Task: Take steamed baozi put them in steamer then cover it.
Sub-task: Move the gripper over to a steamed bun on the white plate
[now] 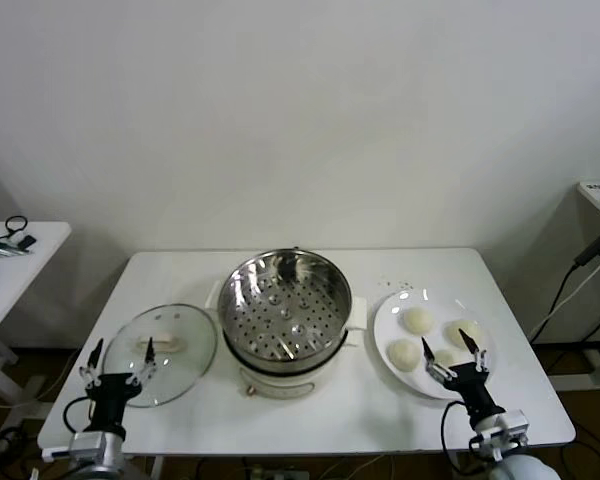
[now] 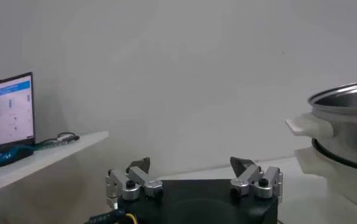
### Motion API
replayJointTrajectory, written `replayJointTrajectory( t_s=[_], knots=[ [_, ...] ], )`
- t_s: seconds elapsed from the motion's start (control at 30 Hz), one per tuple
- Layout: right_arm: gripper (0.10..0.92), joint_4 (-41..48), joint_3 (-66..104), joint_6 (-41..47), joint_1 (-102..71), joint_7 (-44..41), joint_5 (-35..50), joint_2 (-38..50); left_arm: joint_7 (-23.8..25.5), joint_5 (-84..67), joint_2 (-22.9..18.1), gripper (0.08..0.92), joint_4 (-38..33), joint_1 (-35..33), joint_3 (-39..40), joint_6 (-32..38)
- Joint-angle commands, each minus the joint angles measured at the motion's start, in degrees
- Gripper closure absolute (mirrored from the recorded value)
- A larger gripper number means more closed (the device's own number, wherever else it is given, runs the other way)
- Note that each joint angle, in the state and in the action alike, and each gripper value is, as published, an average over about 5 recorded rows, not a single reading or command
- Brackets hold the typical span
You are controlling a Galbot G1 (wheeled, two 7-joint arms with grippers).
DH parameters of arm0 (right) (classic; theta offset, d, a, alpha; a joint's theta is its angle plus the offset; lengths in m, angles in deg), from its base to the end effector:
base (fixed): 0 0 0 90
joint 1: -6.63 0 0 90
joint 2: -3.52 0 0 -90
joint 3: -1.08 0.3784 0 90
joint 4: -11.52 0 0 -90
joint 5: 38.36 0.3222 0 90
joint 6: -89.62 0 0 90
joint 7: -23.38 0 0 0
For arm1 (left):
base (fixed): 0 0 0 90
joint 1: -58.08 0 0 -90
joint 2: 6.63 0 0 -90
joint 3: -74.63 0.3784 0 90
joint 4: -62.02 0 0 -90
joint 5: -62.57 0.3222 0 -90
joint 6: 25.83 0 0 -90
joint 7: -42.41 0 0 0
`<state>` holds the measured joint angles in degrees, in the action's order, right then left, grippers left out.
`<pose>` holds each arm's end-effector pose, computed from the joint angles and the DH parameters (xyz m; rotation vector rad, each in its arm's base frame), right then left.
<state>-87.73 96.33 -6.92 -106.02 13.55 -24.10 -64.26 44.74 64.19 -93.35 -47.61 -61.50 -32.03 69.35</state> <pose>0.1801 -0.1504 -0.3908 0.2614 -3.0116 0.2140 0.1222 0.1023 -0.3738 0.2878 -3.0294 -0.3198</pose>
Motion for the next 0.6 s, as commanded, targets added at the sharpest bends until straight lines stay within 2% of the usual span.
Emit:
replayJointTrajectory(
  t_s=[0.03, 0.13, 0.33, 0.6],
  knots=[
    [0.203, 0.06, 0.50, 6.27, 4.50, -1.75, -2.30, 4.70, -0.09, -0.32, 0.04, 0.177, 0.11, 0.01, -0.01, -0.08],
    [0.203, 1.29, 0.54, 12.90, 8.31, -6.85, -6.22, 10.76, -0.12, -0.43, 0.27, 0.177, 0.28, 0.01, -0.05, -0.02],
    [0.203, 6.00, -4.32, 23.56, 18.30, -23.85, -10.87, 26.37, -0.21, -0.69, 1.04, 0.177, 0.40, -0.05, 0.12, 0.24],
    [0.203, 16.81, -20.78, 22.42, 37.03, -42.01, -17.66, 34.64, -1.18, -1.66, 0.32, 0.177, -0.02, 0.15, 0.98, -0.26]
  ],
)
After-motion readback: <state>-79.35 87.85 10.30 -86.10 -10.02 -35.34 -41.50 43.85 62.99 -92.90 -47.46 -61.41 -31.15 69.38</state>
